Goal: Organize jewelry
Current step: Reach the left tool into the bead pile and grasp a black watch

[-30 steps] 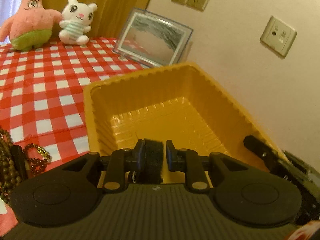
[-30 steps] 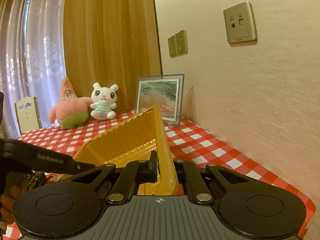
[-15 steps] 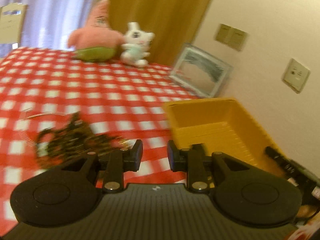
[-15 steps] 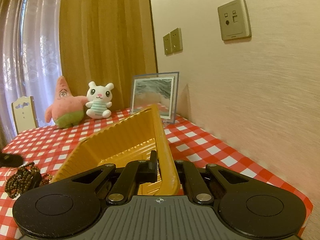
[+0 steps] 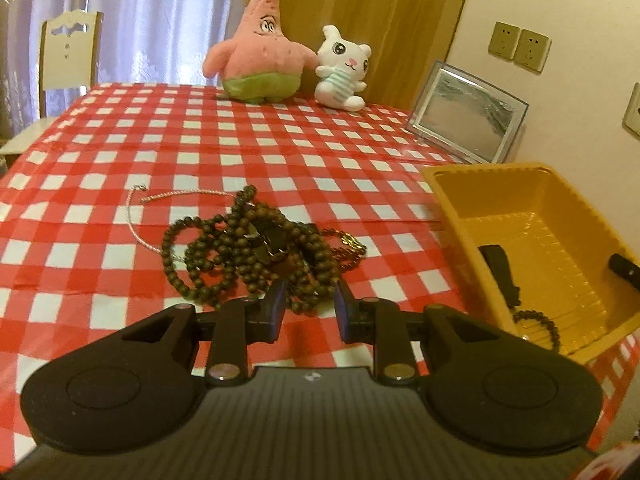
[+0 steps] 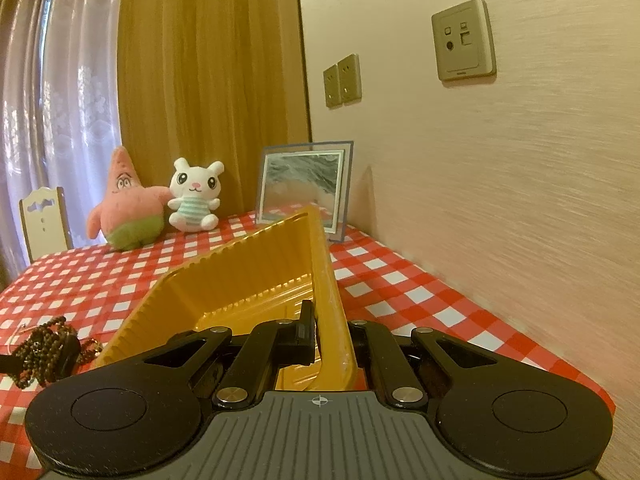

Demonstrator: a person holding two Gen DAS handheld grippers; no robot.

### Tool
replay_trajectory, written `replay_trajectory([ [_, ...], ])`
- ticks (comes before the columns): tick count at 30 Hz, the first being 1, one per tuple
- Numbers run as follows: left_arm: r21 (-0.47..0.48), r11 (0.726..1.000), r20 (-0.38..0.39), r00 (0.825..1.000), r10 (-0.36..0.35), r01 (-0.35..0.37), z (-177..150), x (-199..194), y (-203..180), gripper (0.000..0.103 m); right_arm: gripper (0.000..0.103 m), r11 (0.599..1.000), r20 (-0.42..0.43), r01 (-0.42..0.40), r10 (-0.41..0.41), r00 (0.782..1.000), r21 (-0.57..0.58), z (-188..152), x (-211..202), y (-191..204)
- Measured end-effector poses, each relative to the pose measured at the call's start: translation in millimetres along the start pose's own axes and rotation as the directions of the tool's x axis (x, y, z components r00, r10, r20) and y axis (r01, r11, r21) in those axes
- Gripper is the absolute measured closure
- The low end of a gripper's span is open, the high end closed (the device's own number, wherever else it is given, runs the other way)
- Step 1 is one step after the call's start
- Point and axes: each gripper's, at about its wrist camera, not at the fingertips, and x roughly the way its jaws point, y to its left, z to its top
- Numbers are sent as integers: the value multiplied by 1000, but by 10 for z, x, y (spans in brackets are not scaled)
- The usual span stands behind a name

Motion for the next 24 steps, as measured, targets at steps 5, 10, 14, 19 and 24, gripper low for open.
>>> replay_trajectory([
  [5,20,999,5,999,44,-44,37,134,21,81,98,1000,0,2,-2,1000,-1,-3,7,-3],
  [10,11,998,6,998,63,-63,106,309,63,81,98,1000,-3,4,-4,1000,0,-1,17,-5],
  [14,17,996,8,996,92,-92,164,439,62,79,98,1000,-3,3,-3,1000,3,0,25,-15],
  [19,21,994,1,994,109,-109,196,558,57,78,98,1000,-3,4,-4,1000,4,-3,25,-19],
  [24,32,992,-3,992,124,-124,208,654,42,78,98,1000,-3,3,-3,1000,4,-4,25,-18],
])
